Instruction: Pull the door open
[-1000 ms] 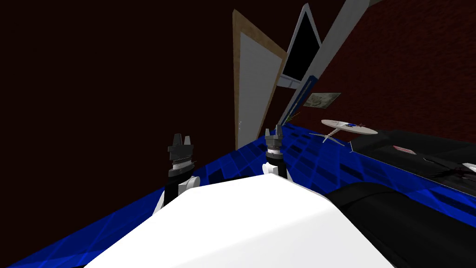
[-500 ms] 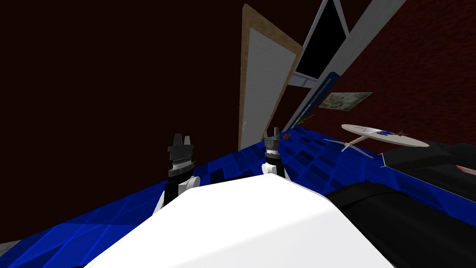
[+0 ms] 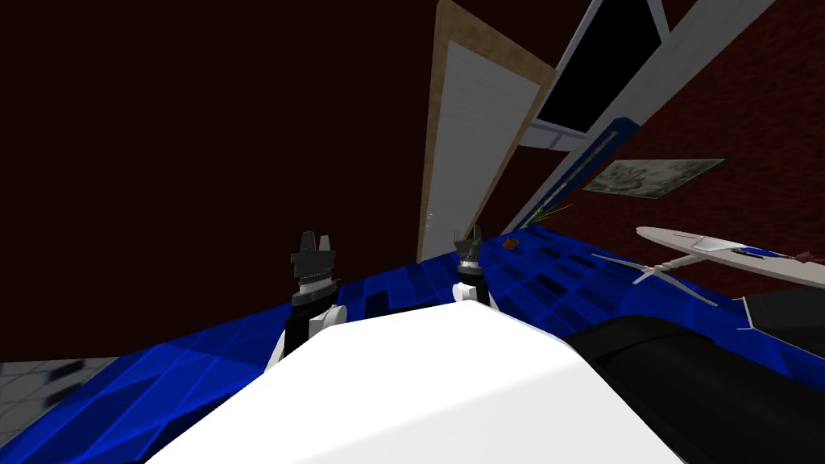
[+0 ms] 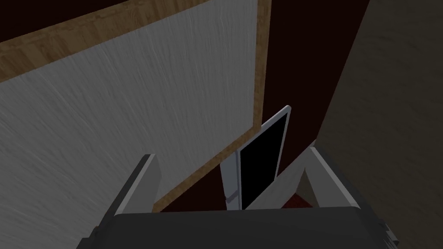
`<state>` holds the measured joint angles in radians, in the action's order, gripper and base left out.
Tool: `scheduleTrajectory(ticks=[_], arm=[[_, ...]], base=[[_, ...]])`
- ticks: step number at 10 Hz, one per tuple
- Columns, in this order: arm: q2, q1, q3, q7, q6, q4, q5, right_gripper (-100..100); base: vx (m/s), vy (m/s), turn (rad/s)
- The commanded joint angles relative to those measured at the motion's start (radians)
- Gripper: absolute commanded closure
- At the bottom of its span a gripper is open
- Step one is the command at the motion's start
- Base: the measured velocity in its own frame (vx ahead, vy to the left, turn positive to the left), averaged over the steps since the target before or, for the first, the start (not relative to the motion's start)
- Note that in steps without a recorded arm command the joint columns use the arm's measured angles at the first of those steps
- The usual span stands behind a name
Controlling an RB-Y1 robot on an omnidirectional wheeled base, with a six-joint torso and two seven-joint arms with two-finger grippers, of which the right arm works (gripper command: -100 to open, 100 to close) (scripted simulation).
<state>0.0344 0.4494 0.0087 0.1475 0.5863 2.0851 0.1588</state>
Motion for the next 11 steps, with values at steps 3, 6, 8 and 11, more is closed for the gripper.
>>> scheduleTrajectory(ticks=[3,6,8,11], arm=[[0.017,-0.027,-0.016,0.075,0.021,-0.090,0.056,-100],[0.028,-0.047,-0.027,0.138,0.040,-0.167,0.103,-100],[0.035,-0.062,-0.034,0.182,0.053,-0.221,0.136,-100],[0.045,-0.083,-0.046,0.249,0.073,-0.303,0.186,-100]], base=[[0.038,-0.085,0.214],[0.039,-0.098,0.205],[0.041,-0.106,0.215],[0.030,-0.100,0.201]])
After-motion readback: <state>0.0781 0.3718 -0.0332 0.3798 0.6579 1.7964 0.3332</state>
